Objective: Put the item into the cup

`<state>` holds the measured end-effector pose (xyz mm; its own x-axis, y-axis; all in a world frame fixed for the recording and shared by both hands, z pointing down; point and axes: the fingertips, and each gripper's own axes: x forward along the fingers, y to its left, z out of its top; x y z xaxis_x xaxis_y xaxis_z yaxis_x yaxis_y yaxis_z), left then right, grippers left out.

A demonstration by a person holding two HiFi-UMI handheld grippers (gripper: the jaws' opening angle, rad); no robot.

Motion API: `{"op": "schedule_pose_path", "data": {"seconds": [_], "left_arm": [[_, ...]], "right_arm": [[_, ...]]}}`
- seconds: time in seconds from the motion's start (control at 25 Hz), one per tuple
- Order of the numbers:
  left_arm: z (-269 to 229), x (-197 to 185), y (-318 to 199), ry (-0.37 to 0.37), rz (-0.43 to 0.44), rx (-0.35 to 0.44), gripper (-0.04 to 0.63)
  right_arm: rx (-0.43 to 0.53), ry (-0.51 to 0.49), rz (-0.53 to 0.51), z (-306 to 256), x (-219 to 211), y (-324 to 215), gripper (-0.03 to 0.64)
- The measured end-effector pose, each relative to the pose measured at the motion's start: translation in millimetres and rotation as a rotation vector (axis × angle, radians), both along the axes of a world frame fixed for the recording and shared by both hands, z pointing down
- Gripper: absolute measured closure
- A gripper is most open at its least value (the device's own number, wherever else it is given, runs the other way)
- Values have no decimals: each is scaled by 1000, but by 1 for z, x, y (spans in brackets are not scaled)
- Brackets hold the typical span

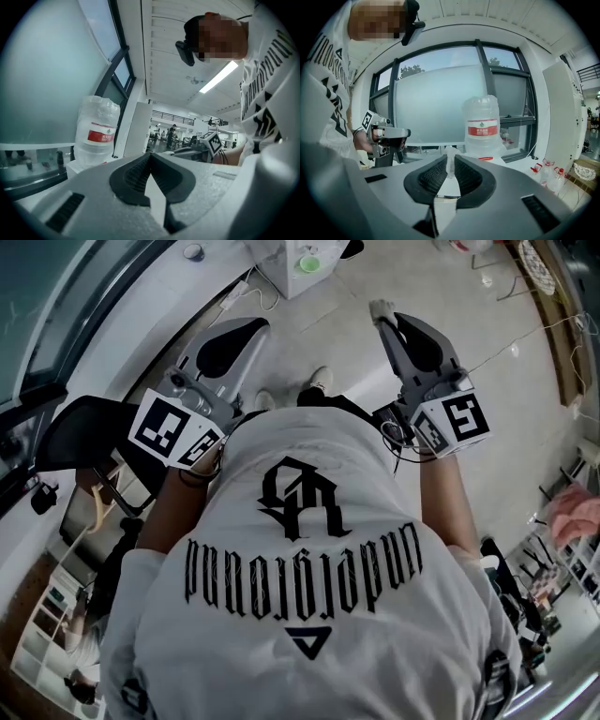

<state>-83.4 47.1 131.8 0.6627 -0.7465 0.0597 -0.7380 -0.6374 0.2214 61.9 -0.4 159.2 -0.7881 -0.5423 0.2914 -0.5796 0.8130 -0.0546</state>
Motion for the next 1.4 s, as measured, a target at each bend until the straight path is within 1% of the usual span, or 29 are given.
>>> {"op": "schedule_pose_path", "data": {"seconds": [0.32, 0.52, 0.72, 0.88, 1.4], "left_arm": [[2, 48, -30, -19, -44, -8, 581], [9, 61, -38, -25, -60, -32, 581], [27, 63, -45, -26, -61, -59, 581], [40, 62, -56, -39, -42, -64, 581], [66, 37, -86, -37, -21, -108, 581]], "right_arm": [[-25, -12, -54, 11, 42, -31, 563], [-58, -20, -78, 19, 52, -41, 563], [-96, -32, -71, 32, 54, -48, 563], [-125, -55, -61, 39, 49, -59, 563], [-163, -25, -60, 59, 16, -84, 563]]}}
